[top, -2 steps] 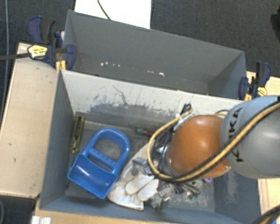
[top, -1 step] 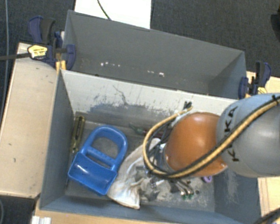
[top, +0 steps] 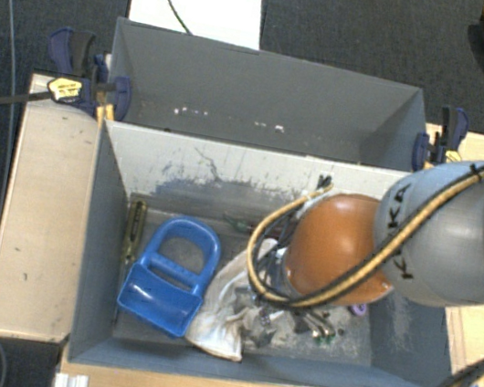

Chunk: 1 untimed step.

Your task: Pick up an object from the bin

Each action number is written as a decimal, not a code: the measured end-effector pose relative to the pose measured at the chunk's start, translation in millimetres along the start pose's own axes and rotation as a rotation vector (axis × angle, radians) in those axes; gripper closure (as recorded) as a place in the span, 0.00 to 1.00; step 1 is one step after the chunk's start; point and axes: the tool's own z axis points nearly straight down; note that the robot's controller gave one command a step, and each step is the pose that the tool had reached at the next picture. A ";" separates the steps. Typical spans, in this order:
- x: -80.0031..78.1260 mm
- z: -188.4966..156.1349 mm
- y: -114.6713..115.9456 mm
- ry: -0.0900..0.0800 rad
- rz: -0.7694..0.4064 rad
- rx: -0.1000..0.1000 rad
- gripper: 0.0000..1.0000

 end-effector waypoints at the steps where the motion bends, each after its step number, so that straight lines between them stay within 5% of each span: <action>1: 2.1 -16.4 1.1 0.008 0.001 -0.003 1.00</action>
Offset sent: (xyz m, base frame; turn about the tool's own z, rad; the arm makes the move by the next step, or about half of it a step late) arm -0.0016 0.0002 0.0567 -0.0004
